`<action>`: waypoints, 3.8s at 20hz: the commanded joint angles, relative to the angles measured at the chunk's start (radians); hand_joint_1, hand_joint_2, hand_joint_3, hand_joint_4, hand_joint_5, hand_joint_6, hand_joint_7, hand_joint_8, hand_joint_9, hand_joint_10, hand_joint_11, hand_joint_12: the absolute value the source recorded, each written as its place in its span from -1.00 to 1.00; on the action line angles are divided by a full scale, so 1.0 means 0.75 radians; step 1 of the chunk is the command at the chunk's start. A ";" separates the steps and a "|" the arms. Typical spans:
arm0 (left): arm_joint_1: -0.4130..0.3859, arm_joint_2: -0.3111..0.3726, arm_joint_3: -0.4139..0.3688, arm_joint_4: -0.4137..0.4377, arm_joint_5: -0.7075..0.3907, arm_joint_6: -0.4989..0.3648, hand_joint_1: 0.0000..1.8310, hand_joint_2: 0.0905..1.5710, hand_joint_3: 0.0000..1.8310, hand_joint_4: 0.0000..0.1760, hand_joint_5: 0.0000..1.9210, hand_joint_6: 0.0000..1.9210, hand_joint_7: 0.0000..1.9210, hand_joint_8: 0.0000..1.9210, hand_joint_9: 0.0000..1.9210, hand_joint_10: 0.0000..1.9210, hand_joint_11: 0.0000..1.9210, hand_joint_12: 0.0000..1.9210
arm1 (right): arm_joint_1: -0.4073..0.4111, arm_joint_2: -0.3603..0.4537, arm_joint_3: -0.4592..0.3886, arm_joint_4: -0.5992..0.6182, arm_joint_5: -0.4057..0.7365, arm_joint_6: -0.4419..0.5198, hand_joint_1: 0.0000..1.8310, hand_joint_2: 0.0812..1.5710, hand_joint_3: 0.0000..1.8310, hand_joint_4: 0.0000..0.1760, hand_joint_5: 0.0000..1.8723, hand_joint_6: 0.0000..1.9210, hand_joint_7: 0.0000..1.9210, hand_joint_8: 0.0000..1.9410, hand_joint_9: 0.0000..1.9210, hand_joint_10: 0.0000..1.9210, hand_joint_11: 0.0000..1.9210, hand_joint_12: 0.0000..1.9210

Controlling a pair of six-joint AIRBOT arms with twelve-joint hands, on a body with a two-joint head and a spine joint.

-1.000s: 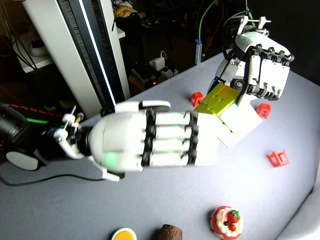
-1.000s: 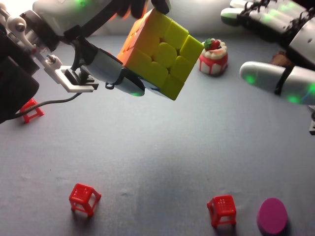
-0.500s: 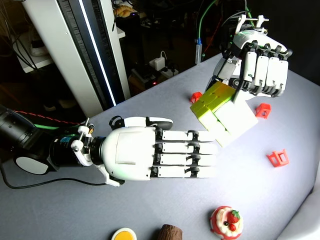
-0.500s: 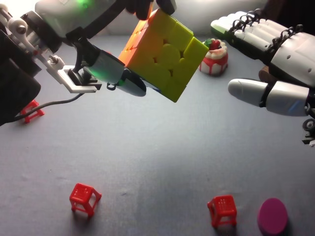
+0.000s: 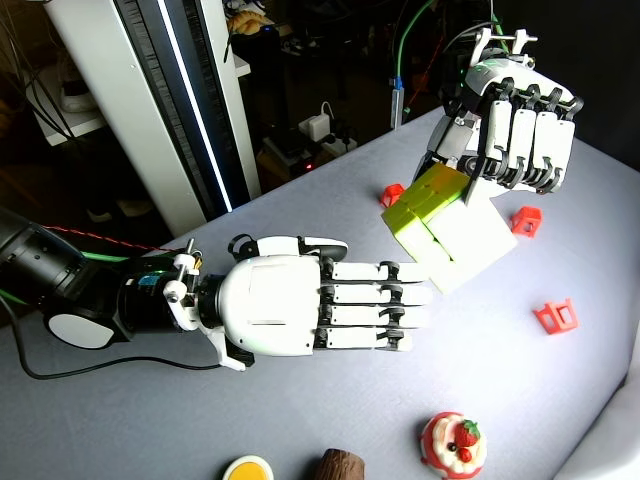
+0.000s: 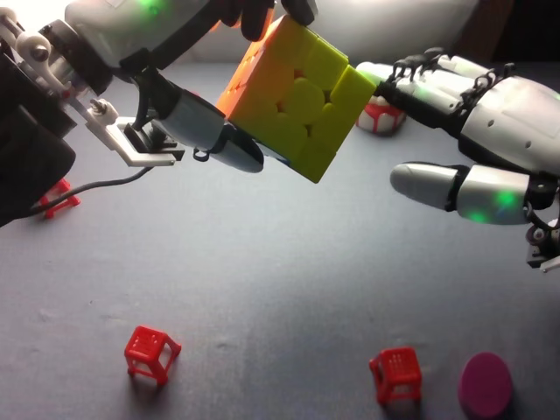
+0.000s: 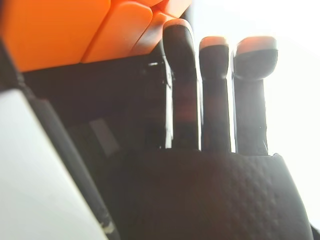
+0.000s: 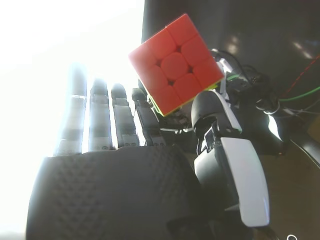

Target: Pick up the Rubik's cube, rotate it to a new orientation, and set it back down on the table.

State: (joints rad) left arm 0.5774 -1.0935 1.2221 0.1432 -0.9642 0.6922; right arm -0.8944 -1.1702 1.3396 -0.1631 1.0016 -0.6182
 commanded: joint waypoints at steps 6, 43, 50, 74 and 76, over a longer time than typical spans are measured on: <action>-0.024 -0.004 -0.003 -0.039 -0.209 -0.011 0.36 0.13 -0.46 -1.00 0.06 -0.05 -0.19 0.64 -0.28 1.00 -0.07 1.00 | 0.039 -0.011 -0.006 -0.020 0.155 0.007 -1.00 0.72 -1.00 -1.00 -0.90 -0.96 -0.84 -1.00 -1.00 -0.11 -1.00 0.25; -0.011 -0.010 0.011 -0.088 -0.197 0.000 0.33 0.47 -0.98 -1.00 0.01 0.20 -0.29 0.41 -0.47 0.79 -0.37 1.00 | 0.039 -0.004 -0.181 -0.325 0.277 0.007 -0.99 0.74 -1.00 -1.00 -0.95 -0.13 -0.74 -0.65 -0.98 0.39 -1.00 0.86; 0.036 -0.060 0.064 -0.170 -0.119 -0.018 0.52 -0.37 0.60 -1.00 -0.07 0.86 -0.03 0.94 0.01 1.00 0.17 1.00 | 0.086 0.185 -0.308 -0.240 0.306 0.007 -1.00 0.73 -1.00 -1.00 -0.81 -0.41 -0.80 -0.40 -0.89 0.38 -1.00 0.77; 0.273 -0.237 0.326 -0.469 0.140 -0.251 0.00 0.49 -1.00 -0.52 -0.98 -0.31 -0.72 -0.75 -0.67 -0.47 -0.99 0.53 | 0.058 0.340 -0.347 0.047 0.468 0.007 -1.00 0.75 -1.00 -1.00 -0.82 -0.14 -0.65 -0.45 -0.89 0.18 -1.00 0.84; 0.300 -0.220 0.312 -0.496 0.116 -0.250 -0.09 0.34 -1.00 -0.57 -0.92 -0.74 -0.82 -0.97 -0.80 -0.71 -1.00 0.36 | 0.058 0.340 -0.347 0.048 0.468 0.007 -1.00 0.75 -1.00 -1.00 -0.84 -0.14 -0.67 -0.45 -0.90 0.18 -1.00 0.83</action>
State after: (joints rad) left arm 0.8165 -1.2591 1.4540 -0.2256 -0.7467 0.5152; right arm -0.8581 -0.9146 1.0782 -0.1570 1.2304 -0.6182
